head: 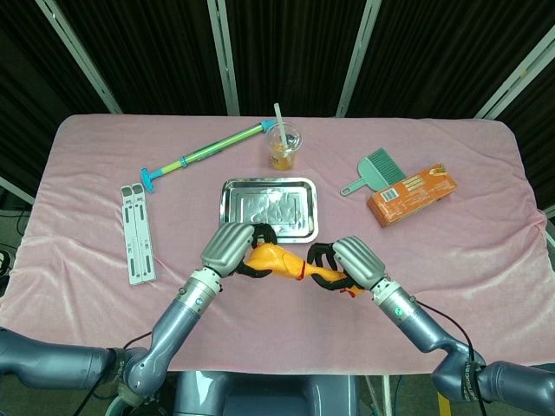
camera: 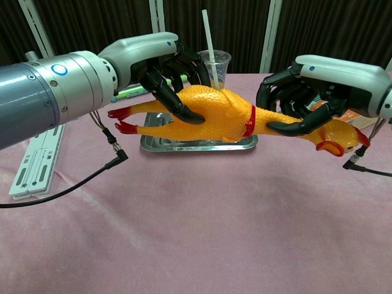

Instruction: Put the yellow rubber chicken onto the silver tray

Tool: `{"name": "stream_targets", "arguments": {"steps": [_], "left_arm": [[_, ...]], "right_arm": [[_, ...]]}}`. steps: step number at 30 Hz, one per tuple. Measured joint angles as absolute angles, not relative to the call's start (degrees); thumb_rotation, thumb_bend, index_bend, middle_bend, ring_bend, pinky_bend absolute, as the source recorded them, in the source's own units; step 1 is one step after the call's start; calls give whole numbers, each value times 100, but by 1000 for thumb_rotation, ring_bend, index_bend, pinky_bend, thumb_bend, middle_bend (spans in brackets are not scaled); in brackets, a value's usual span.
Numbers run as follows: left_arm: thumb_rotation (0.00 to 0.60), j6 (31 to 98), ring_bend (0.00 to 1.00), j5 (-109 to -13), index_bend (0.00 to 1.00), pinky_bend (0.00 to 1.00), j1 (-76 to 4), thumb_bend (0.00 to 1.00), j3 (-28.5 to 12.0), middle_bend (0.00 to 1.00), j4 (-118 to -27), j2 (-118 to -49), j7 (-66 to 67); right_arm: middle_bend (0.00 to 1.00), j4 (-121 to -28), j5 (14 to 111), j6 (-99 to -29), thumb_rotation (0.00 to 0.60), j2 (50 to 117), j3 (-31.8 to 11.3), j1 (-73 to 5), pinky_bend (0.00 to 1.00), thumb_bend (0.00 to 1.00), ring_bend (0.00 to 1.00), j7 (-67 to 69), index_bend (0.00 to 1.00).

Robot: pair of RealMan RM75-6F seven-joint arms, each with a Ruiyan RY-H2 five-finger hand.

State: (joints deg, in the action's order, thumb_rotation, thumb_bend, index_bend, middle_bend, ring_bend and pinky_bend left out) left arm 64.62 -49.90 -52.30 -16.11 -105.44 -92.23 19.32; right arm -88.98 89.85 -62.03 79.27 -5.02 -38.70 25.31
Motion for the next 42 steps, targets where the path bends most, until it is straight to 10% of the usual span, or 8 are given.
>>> {"name": "stream_targets", "arguments": {"steps": [6,13,42], "left_arm": [[600,6318,433,-4924,286,484,-5193,109,-1577,521,-10702,-9047,1916],[600,6221,55,-4847,11,194,-5137,9,-1532,172,-10945,-8781,1955],[600,7513,16,-6529,30,167,-4080,9,-989,117,-11572,-7974,1644]], "right_arm": [[703,-8881,8988,-6217,600,7917,-496,-3862,875,618,712,2548,916],[704,-8815,8992,-6245,600,7891,-454,-3818,875,618,712,2563,916],[703,-7738,8637,-5823,600,8224,-699,-4052,875,620,712,3100,916]]}}
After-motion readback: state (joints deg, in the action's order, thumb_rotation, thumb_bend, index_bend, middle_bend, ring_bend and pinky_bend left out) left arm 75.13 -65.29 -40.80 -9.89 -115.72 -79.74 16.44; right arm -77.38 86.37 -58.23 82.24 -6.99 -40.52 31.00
